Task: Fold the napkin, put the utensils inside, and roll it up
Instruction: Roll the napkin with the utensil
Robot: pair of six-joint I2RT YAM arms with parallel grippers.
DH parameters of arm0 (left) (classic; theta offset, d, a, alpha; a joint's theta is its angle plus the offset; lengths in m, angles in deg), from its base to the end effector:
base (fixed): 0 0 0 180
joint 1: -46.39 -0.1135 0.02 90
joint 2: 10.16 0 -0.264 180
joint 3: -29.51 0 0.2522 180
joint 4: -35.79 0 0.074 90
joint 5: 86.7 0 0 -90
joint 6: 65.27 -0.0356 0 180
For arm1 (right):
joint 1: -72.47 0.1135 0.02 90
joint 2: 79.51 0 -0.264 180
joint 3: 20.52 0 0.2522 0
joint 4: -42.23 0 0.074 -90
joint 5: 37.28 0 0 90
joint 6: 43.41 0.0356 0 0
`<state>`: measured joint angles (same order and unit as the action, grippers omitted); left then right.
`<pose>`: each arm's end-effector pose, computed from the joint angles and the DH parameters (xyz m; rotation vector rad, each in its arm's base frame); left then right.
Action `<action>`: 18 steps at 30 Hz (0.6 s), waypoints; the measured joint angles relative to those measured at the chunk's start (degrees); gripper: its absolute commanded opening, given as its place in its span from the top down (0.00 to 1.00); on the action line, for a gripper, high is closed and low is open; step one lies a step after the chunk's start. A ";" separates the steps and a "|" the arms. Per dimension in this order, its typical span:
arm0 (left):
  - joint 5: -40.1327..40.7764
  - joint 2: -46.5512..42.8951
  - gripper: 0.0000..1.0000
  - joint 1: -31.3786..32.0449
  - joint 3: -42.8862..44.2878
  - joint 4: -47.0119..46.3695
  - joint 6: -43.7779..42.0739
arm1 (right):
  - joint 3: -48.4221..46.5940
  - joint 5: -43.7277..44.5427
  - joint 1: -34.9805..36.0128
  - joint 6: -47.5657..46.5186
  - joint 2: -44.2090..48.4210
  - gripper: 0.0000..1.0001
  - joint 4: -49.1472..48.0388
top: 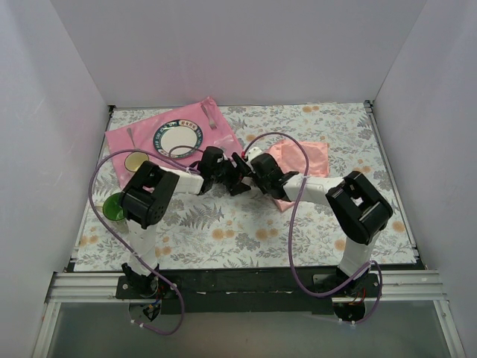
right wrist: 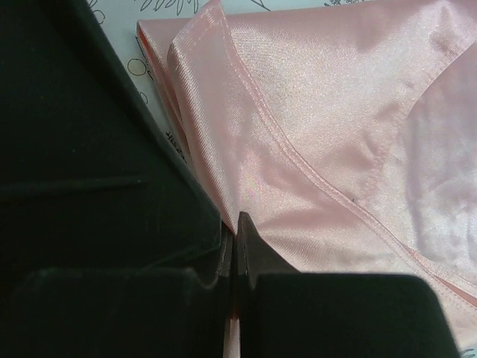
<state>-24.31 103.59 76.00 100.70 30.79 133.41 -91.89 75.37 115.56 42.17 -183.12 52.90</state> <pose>0.3359 -0.2099 0.1202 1.4436 -2.2542 1.4555 0.2823 0.2453 0.1628 -0.7246 2.1324 -0.1003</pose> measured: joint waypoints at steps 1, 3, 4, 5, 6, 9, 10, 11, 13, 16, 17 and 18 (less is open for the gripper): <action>-0.02 0.44 0.35 0.15 0.44 -0.17 0.07 | 0.00 -0.46 -0.20 0.26 0.09 0.99 0.02; -0.04 1.51 0.39 0.26 1.20 -0.85 0.26 | 0.00 -1.75 -0.81 0.98 0.24 0.99 0.04; -0.04 2.12 0.41 0.26 1.62 -1.29 0.39 | 0.00 -2.16 -1.05 1.27 0.35 0.99 0.09; 0.02 2.51 0.43 0.31 1.90 -1.57 0.46 | 0.02 -2.73 -1.31 1.49 0.48 0.99 0.15; 0.22 3.02 0.46 0.35 2.25 -1.90 0.39 | 0.04 -3.19 -1.49 1.66 0.55 0.99 0.20; 0.81 4.57 0.49 0.52 3.76 -2.32 0.15 | 0.24 -5.09 -2.23 2.34 0.94 0.99 0.26; 0.96 4.96 0.55 0.52 4.28 -2.32 0.07 | 0.31 -5.53 -2.34 2.54 1.07 0.99 0.24; 1.40 5.49 0.58 0.52 5.11 -2.16 -0.31 | 0.37 -6.25 -2.60 2.58 1.18 0.99 0.24; 2.75 6.25 0.69 0.63 6.36 -1.57 -1.31 | 0.42 -7.21 -2.89 2.60 1.29 0.99 0.24; 4.31 6.93 0.80 0.85 7.89 0.35 -3.26 | 0.44 -8.72 -3.10 2.45 1.36 0.99 0.26; 4.68 6.95 0.92 0.92 8.11 0.96 -3.78 | 0.52 -9.31 -3.13 2.29 1.36 0.99 0.28; 5.09 6.95 0.95 0.98 8.28 1.70 -4.50 | 0.76 -9.84 -3.10 2.16 1.36 0.99 0.20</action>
<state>-19.22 110.54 76.98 108.99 32.49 128.91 -91.12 65.54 112.46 44.33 -181.76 53.09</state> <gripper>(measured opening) 0.216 0.033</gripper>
